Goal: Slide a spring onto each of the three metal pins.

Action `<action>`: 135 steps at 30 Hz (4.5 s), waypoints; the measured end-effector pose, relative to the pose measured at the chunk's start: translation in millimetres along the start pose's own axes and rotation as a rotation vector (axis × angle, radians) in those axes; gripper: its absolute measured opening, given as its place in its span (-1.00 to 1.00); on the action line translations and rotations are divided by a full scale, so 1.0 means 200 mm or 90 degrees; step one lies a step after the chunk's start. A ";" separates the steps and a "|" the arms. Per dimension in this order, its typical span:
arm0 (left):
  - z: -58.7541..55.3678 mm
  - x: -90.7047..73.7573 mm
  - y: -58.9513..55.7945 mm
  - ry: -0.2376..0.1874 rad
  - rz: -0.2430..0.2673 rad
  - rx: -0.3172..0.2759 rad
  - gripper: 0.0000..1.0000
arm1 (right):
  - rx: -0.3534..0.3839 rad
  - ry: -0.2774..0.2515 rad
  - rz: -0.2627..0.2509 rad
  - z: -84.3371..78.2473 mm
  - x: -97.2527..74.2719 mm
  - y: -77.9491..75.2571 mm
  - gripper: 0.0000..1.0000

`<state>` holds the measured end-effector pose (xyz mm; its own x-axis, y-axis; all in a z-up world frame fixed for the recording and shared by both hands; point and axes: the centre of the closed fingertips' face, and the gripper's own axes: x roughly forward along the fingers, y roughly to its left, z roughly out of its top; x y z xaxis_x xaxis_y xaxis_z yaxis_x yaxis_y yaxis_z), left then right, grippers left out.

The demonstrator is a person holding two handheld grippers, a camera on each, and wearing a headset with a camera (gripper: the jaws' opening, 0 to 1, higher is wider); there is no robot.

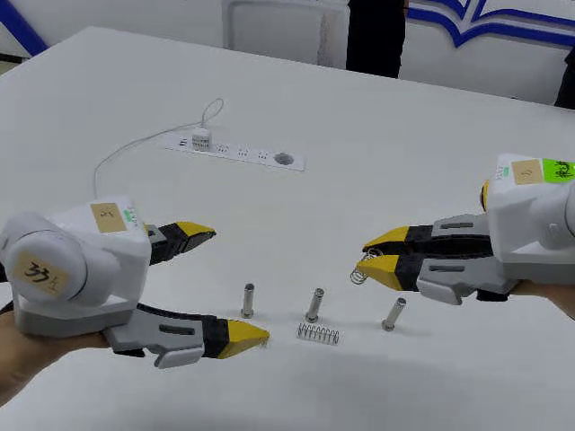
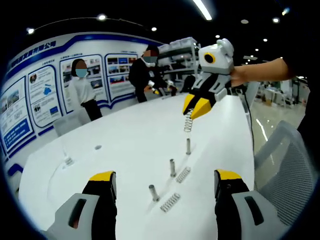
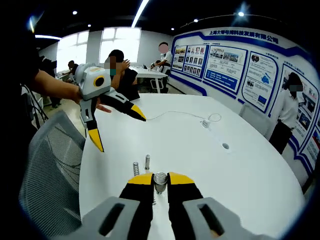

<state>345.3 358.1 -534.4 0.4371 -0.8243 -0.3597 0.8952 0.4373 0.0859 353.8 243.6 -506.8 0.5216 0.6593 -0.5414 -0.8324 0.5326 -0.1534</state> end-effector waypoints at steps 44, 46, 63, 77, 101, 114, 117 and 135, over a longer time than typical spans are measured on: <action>-0.17 -0.07 0.18 0.067 0.091 -0.044 1.00 | 0.158 0.088 -0.142 -0.42 -0.05 -0.27 -0.80; -0.17 -0.07 0.18 0.069 0.090 -0.044 1.00 | 0.160 0.091 -0.137 -0.43 -0.04 -0.27 -0.80; -0.20 -0.06 0.15 0.084 0.079 -0.051 1.00 | 0.174 0.102 -0.127 -0.49 0.01 -0.26 -0.80; -0.20 -0.06 0.14 0.085 0.074 -0.053 1.00 | 0.178 0.106 -0.129 -0.49 0.02 -0.26 -0.80; -0.22 -0.06 0.13 0.094 0.068 -0.054 1.00 | 0.175 0.140 -0.116 -0.60 0.09 -0.22 -0.79; -0.24 -0.07 0.13 0.100 0.066 -0.052 0.99 | 0.191 0.152 -0.115 -0.67 0.13 -0.22 -0.78; -0.24 -0.07 0.12 0.103 0.063 -0.051 0.99 | 0.192 0.157 -0.113 -0.69 0.14 -0.21 -0.78; -0.24 -0.05 0.10 0.107 0.057 -0.054 0.99 | 0.202 0.158 -0.109 -0.71 0.16 -0.21 -0.78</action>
<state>353.7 392.6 -573.7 0.4881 -0.7123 -0.5044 0.8398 0.5408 0.0489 377.7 166.8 -635.8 0.5540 0.4198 -0.7189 -0.6189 0.7853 -0.0183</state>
